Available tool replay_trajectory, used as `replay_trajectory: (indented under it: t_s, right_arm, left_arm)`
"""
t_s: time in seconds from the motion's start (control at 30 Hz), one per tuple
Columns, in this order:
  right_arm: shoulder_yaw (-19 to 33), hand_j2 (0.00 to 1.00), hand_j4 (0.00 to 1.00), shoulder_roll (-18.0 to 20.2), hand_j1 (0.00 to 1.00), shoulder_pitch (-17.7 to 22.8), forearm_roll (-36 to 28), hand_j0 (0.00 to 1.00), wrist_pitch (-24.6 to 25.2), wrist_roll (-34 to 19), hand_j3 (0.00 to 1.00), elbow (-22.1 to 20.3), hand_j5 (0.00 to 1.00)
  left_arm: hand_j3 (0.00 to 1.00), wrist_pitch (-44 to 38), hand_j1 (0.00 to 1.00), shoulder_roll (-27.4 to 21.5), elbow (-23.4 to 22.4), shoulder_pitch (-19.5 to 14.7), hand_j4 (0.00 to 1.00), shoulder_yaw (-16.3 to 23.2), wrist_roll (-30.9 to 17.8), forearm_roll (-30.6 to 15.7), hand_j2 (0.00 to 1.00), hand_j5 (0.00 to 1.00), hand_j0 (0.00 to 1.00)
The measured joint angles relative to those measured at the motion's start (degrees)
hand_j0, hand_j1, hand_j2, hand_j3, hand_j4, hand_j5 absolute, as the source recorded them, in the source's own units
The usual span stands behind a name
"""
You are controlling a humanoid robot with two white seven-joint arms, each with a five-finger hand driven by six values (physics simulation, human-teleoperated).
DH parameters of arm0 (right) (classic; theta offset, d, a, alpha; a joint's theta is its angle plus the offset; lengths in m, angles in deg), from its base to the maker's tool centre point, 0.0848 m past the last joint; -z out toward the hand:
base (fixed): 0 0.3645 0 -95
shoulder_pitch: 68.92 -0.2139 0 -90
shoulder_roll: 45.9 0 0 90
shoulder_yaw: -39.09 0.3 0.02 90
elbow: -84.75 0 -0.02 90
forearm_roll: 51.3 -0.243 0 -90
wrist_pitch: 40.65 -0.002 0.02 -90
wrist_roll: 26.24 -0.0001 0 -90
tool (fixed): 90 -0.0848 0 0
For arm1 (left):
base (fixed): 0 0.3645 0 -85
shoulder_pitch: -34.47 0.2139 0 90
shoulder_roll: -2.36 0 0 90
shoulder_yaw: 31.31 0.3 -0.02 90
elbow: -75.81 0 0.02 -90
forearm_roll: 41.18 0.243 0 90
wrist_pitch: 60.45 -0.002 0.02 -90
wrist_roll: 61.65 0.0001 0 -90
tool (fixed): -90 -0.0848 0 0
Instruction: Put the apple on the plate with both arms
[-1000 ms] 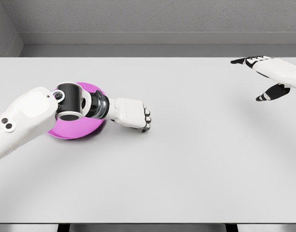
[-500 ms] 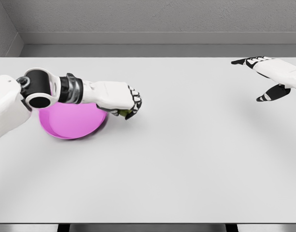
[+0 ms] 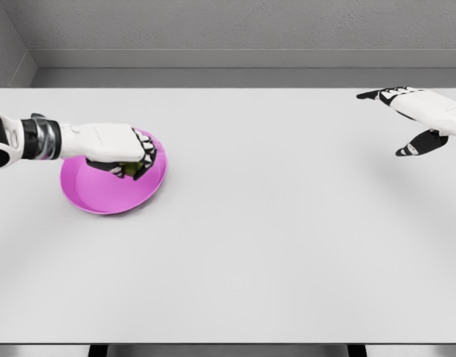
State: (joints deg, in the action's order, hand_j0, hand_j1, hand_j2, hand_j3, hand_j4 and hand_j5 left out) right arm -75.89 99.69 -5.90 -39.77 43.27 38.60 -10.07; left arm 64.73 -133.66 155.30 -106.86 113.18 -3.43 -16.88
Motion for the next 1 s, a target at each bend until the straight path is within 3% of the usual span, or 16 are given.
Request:
replay_trajectory:
  t_s: [0.07, 0.1, 0.17, 0.4, 0.7, 1.0]
  right_arm:
    - [0.0, 1.0, 1.0, 0.07, 1.0, 0.18, 0.0, 1.0, 0.0, 0.0, 1.0, 0.0, 1.0]
    - [-0.01, 1.0, 1.0, 0.14, 1.0, 0.18, 0.0, 1.0, 0.0, 0.0, 1.0, 0.0, 1.0]
    - [0.0, 1.0, 1.0, 0.12, 1.0, 0.18, 0.0, 1.0, 0.0, 0.0, 1.0, 0.0, 1.0]
    - [0.0, 1.0, 1.0, 0.22, 1.0, 0.26, 0.01, 1.0, 0.0, 0.0, 1.0, 0.0, 1.0]
    - [0.0, 1.0, 1.0, 0.32, 1.0, 0.18, 0.0, 1.0, 0.0, 0.0, 1.0, 0.0, 1.0]
    - [0.0, 1.0, 1.0, 0.32, 1.0, 0.18, 0.0, 1.0, 0.0, 0.0, 1.0, 0.0, 1.0]
  left_arm:
    - [0.31, -0.02, 0.31, -0.16, -0.6, 0.0, 0.31, -0.04, -0.03, -0.04, 0.31, 0.31, 0.31]
    - [0.47, -0.03, 0.47, -0.21, -0.79, 0.0, 0.47, -0.06, -0.03, -0.06, 0.47, 0.47, 0.47]
    - [1.0, -0.03, 1.0, -0.32, -1.02, 0.09, 1.0, -0.08, -0.02, -0.04, 1.0, 1.0, 1.0]
    - [1.0, -0.04, 1.0, -1.12, -2.06, 1.31, 1.0, -1.68, 0.06, -1.07, 1.0, 1.0, 1.0]
    - [1.0, -0.04, 1.0, -2.39, -13.01, 2.46, 1.0, -8.04, 0.15, -14.26, 1.0, 1.0, 1.0]
    - [1.0, -0.04, 1.0, -2.68, -14.7, 2.99, 1.0, -9.26, 0.2, -15.37, 1.0, 1.0, 1.0]
